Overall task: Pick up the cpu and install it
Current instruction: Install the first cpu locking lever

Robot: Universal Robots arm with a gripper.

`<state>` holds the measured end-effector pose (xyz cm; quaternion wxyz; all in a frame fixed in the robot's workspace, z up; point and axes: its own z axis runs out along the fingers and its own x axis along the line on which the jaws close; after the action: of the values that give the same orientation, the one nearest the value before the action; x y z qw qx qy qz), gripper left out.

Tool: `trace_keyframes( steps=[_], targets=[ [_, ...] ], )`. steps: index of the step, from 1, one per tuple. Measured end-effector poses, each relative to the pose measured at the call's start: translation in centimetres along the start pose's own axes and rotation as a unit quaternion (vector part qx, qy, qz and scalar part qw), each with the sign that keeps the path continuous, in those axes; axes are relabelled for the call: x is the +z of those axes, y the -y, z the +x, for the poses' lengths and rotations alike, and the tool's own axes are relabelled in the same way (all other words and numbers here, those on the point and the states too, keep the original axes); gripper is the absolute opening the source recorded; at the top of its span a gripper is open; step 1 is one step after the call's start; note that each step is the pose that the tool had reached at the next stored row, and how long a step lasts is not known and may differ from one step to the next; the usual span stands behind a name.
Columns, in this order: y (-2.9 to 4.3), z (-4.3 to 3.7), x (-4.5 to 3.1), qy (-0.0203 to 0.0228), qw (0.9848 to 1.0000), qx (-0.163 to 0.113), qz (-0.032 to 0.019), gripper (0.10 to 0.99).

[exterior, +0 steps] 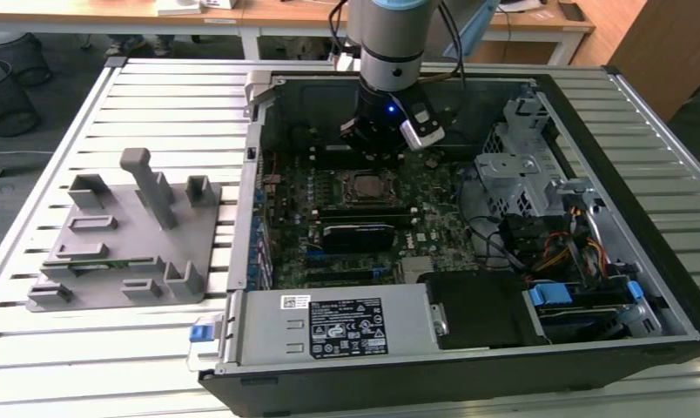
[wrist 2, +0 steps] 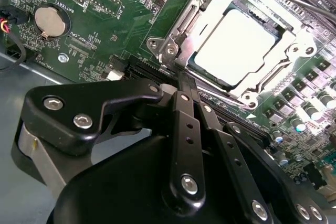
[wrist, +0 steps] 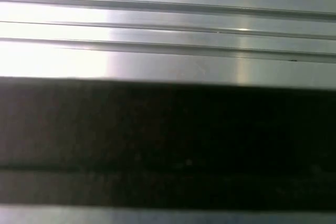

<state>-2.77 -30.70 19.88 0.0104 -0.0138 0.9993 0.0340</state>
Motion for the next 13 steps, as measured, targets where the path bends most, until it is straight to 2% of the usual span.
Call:
trace_keyframes(
  steps=[11,13],
  targets=[
    [-0.02,-0.01,-0.15,0.0,1.0,0.0,0.0024,0.106],
    [-0.02,0.0,-0.16,-0.0001,1.0,0.0,0.0058,0.106]
  ],
)
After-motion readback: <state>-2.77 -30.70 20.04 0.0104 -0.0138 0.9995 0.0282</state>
